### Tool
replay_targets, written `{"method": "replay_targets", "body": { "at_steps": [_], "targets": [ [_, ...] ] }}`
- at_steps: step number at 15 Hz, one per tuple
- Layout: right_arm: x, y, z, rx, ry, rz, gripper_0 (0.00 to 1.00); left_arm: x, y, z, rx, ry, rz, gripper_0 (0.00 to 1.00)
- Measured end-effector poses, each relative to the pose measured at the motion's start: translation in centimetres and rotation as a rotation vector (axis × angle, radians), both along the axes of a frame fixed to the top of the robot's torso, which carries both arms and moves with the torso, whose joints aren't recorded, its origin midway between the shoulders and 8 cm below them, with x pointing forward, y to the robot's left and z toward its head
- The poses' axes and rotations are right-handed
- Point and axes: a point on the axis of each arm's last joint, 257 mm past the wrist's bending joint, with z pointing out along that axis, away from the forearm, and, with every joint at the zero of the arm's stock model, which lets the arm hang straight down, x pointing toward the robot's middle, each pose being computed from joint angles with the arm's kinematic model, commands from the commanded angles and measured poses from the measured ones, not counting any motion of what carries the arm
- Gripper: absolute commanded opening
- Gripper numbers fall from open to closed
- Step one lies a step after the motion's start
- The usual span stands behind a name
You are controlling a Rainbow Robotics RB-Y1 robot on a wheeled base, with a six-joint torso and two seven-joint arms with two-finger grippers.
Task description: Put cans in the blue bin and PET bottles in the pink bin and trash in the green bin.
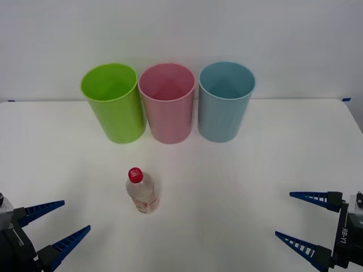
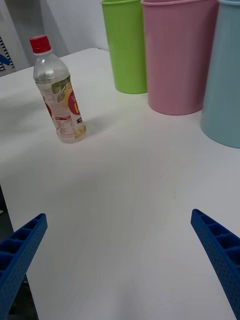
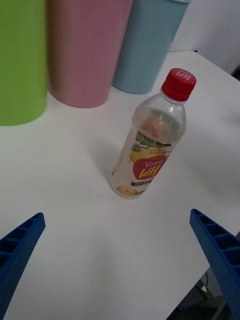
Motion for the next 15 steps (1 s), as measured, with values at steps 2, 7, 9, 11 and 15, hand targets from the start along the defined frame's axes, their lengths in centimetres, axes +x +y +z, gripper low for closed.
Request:
{"method": "replay_targets", "body": {
  "at_steps": [2,7,9,11,15],
  "targets": [
    [0.0,0.0,0.0,0.0,0.0,0.0,1.0,0.0,0.0,0.0,0.0,-0.001,0.0,1.0],
    [0.0,0.0,0.0,0.0,0.0,0.0,1.0,-0.1,-0.7,0.1,-0.029,-0.001,-0.004,1.0],
    [0.0,0.0,0.0,0.0,0.0,0.0,1.0,-0.1,-1.3,0.1,-0.054,-0.003,-0.012,1.0],
    [0.0,0.0,0.0,0.0,0.0,0.0,1.0,0.0,-1.8,0.1,-0.077,-0.008,-0.021,1.0],
    [0.0,0.0,0.0,0.0,0.0,0.0,1.0,0.6,-1.8,-0.3,-0.1,-0.063,-0.038,1.0]
  ]
}}
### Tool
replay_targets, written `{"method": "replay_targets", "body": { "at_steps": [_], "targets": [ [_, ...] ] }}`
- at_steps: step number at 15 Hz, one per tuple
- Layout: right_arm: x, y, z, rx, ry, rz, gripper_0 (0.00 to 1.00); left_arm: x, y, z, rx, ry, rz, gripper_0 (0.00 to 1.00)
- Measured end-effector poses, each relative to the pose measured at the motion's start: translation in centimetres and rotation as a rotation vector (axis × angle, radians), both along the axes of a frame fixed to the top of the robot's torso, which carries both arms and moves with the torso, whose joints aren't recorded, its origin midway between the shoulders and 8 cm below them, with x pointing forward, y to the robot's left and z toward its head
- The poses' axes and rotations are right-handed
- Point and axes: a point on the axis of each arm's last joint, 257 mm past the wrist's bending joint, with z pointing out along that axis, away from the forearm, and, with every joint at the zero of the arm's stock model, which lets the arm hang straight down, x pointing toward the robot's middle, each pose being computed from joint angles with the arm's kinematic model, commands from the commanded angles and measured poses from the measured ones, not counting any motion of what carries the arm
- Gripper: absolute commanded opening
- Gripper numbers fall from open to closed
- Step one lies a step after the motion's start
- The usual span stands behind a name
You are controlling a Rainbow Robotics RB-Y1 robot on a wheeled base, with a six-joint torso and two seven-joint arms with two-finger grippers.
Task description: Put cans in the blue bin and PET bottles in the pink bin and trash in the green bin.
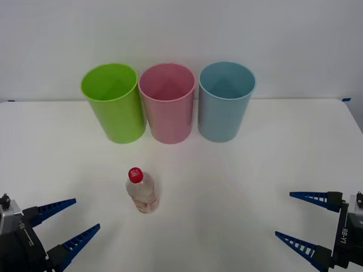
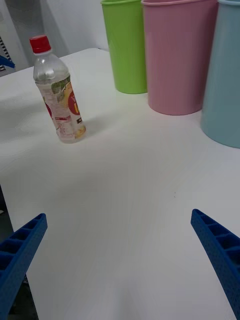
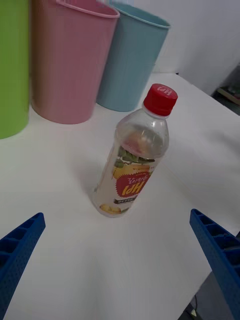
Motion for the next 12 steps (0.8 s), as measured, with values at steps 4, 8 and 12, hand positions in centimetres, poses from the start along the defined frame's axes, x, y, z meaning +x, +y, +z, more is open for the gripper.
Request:
{"method": "replay_targets", "body": {
  "at_steps": [4,8,12],
  "targets": [
    [0.0,0.0,0.0,0.0,0.0,0.0,1.0,0.17,0.36,-0.2,-0.022,-0.035,0.004,1.0],
    [0.0,0.0,0.0,0.0,0.0,0.0,1.0,0.05,0.56,-0.21,-0.044,-0.044,0.007,1.0],
    [0.0,0.0,0.0,0.0,0.0,0.0,1.0,0.34,1.0,-0.61,-0.054,-0.051,0.012,1.0]
  ]
}}
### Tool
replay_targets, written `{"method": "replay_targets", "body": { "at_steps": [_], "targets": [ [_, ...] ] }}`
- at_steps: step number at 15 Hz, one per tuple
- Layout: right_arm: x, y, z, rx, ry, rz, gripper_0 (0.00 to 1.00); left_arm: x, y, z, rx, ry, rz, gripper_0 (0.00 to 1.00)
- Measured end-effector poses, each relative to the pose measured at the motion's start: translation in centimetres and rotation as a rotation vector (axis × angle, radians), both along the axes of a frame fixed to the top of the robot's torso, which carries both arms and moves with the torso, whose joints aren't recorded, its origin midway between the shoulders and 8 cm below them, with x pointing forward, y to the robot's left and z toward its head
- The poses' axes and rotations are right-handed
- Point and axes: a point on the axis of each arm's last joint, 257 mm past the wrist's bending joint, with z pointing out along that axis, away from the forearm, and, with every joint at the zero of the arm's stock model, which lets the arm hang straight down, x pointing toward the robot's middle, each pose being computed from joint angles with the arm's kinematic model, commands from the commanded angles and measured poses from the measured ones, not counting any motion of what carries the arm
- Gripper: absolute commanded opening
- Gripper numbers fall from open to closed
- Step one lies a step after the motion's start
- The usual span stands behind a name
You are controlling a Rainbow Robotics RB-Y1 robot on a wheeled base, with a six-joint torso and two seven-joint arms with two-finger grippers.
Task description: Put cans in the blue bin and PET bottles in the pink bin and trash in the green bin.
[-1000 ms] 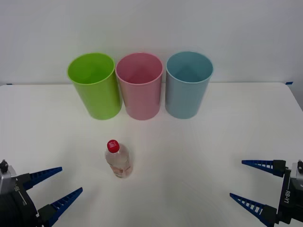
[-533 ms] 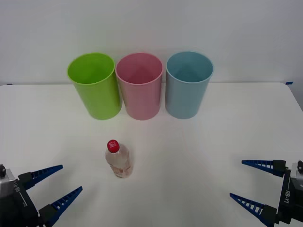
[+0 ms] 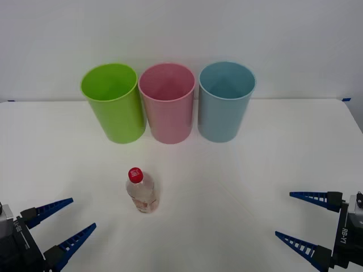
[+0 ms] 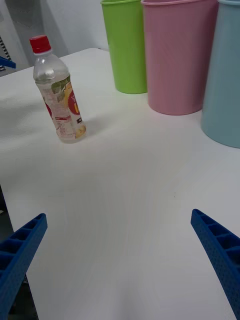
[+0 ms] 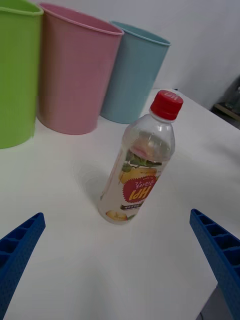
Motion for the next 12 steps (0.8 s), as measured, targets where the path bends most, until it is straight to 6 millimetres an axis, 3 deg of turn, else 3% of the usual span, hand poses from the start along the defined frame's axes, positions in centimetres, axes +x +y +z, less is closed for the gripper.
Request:
{"method": "replay_targets", "body": {
  "at_steps": [5,12],
  "targets": [
    [0.0,0.0,0.0,0.0,0.0,0.0,1.0,0.9,0.0,-1.6,-0.006,-0.076,-0.001,1.0],
    [0.0,0.0,0.0,0.0,0.0,0.0,1.0,0.2,-1.5,-1.9,-0.007,-0.16,-0.022,1.0]
  ]
}}
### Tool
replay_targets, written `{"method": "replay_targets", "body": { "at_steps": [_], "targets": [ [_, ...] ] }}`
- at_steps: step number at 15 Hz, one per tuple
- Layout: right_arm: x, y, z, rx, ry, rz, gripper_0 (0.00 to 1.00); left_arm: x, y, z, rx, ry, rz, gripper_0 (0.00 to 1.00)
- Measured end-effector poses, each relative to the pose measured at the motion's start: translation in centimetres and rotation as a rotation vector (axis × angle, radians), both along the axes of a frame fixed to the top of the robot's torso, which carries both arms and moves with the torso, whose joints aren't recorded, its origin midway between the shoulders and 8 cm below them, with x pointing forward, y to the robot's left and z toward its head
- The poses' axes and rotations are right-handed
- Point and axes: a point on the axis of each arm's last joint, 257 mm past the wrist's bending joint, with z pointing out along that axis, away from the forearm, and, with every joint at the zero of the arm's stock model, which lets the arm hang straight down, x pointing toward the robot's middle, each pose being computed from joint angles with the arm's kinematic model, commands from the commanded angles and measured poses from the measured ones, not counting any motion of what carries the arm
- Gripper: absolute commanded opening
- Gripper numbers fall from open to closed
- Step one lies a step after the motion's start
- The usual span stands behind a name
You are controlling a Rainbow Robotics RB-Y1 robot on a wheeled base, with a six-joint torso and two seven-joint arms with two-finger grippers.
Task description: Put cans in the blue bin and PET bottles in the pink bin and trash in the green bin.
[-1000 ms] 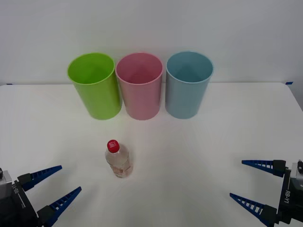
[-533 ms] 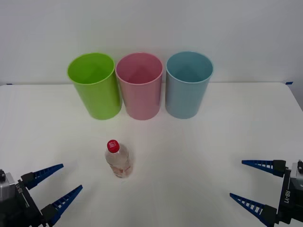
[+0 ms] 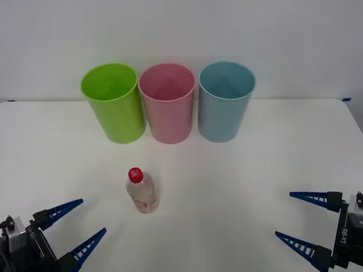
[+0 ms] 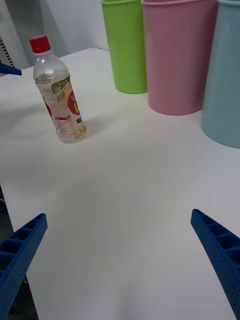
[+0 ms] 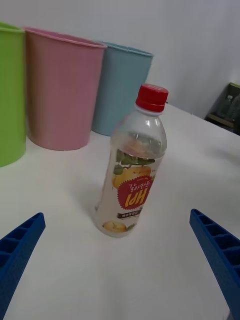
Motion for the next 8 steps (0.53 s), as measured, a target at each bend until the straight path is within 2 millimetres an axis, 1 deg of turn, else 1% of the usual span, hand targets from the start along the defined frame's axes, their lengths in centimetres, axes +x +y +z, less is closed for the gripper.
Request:
{"method": "replay_targets", "body": {
  "at_steps": [5,8],
  "targets": [
    [0.0,0.0,0.0,0.0,0.0,0.0,1.0,0.7,-1.6,-0.2,0.018,-0.049,-0.035,1.0],
    [0.0,0.0,0.0,0.0,0.0,0.0,1.0,1.5,-2.7,-0.2,0.017,-0.072,-0.038,1.0]
  ]
}}
